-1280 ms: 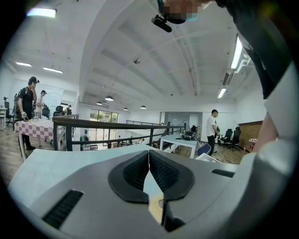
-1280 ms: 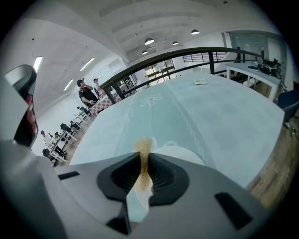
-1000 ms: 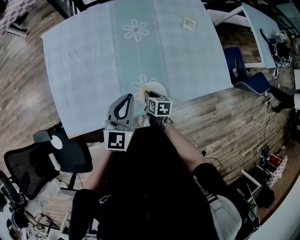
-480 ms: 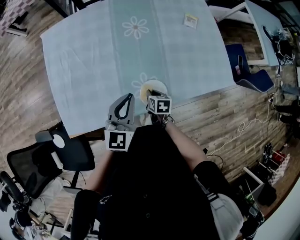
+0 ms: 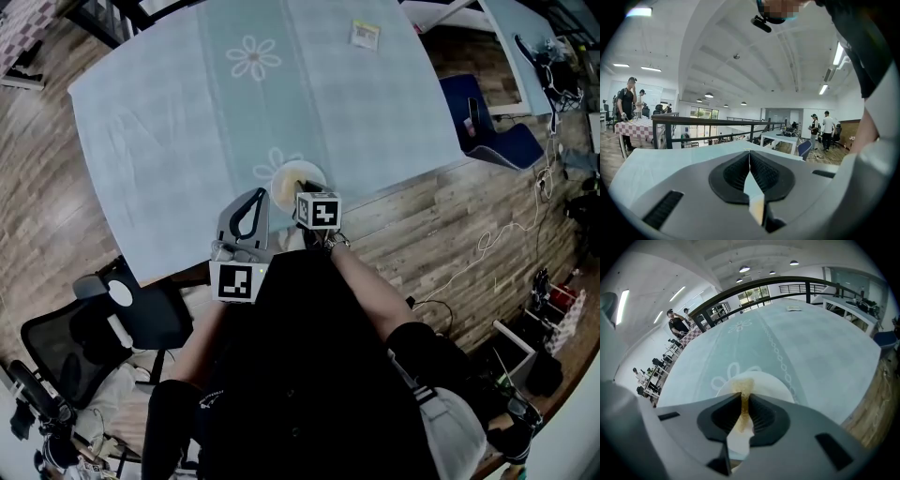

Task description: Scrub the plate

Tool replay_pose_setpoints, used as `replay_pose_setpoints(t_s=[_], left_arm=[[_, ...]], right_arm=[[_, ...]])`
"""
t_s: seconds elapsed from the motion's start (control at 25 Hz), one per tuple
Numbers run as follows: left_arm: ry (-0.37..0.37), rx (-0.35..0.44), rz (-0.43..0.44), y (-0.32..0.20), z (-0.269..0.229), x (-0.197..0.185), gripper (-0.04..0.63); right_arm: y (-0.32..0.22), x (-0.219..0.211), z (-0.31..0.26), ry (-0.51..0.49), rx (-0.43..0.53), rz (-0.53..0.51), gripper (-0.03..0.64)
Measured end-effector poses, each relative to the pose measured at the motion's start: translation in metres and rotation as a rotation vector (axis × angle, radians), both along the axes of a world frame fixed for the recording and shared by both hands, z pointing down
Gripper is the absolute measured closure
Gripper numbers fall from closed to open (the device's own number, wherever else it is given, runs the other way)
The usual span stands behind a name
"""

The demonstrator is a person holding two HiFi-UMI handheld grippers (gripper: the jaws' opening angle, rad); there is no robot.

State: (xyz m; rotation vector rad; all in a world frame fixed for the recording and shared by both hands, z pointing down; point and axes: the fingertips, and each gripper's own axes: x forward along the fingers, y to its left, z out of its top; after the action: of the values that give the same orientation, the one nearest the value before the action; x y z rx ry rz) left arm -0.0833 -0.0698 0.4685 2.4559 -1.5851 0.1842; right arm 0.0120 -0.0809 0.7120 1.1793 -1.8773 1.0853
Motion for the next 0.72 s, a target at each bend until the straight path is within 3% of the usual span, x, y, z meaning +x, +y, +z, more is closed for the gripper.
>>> replay_pose_setpoints(t_s=[0.32, 0.72], left_arm=[[0.010, 0.013, 0.048, -0.005, -0.001, 0.015, 0.581], [0.010, 0.014, 0.138, -0.011, 0.000, 0.037, 0.581]], right_arm=[[0.001, 0.013, -0.003, 0.043, 0.023, -0.003, 0.565], [-0.001, 0.037, -0.003, 0.078, 0.033, 0.070, 0.565]])
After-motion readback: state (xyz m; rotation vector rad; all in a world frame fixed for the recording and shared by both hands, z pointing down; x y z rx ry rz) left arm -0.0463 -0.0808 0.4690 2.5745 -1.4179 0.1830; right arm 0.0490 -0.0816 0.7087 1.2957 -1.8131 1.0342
